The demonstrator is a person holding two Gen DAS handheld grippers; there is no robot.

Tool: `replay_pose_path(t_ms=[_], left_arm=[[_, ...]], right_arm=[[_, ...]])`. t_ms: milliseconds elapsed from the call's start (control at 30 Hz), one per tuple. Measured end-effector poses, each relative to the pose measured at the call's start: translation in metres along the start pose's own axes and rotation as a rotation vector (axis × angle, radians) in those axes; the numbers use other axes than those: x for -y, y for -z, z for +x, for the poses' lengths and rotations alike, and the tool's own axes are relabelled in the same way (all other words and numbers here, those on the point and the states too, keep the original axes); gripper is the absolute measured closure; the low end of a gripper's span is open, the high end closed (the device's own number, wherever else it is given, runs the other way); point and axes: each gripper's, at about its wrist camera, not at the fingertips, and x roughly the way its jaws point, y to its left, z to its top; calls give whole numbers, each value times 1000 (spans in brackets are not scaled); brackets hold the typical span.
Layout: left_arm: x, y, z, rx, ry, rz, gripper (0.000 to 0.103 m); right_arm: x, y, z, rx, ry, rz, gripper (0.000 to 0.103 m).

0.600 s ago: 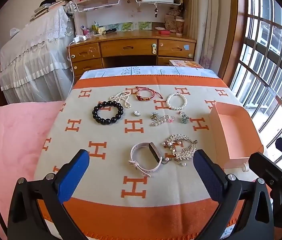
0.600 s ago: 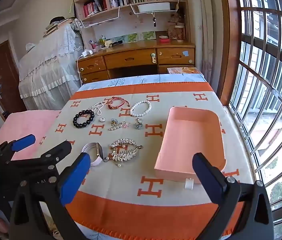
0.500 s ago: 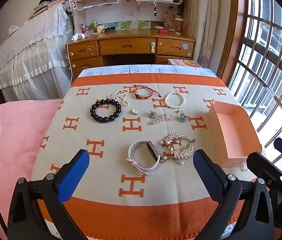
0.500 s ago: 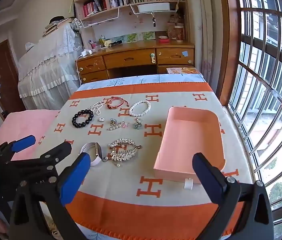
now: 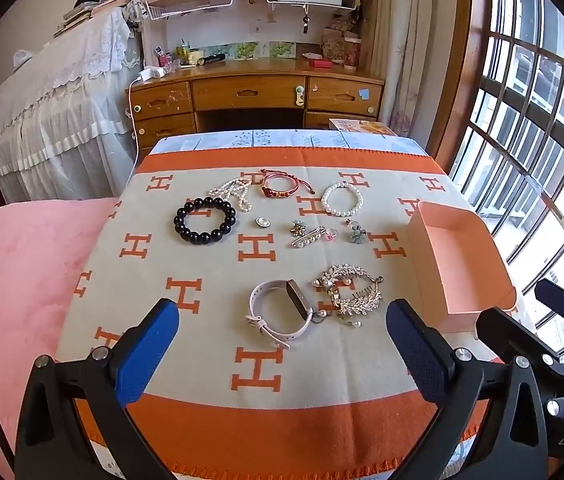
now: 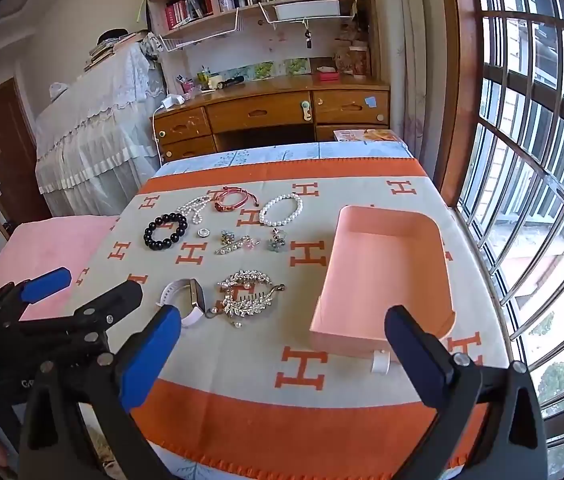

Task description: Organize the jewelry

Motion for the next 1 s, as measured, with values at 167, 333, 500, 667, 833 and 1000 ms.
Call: replay_pose_path(t_ms=[167,333,500,667,833,1000], left_arm=[[-4,3,3,-5,4,-5,1],[-3,3,4,-7,3,-6,1],[-4,5,6,-13,0,-8,1],[-8,6,3,-20,-2,-14,1],[-9,8,4,-26,-7,-13,1],[-9,8,5,-41,-10,-16,1]], right_arm=[[0,1,2,-2,1,3,1],[-1,1,2,-2,0,3,1],[-1,1,2,-4,4,2,1],[-1,1,2,-8,-1,5,1],[-1,2,5,-11,4,5,1],[-8,15,10,-18,7,3,1]])
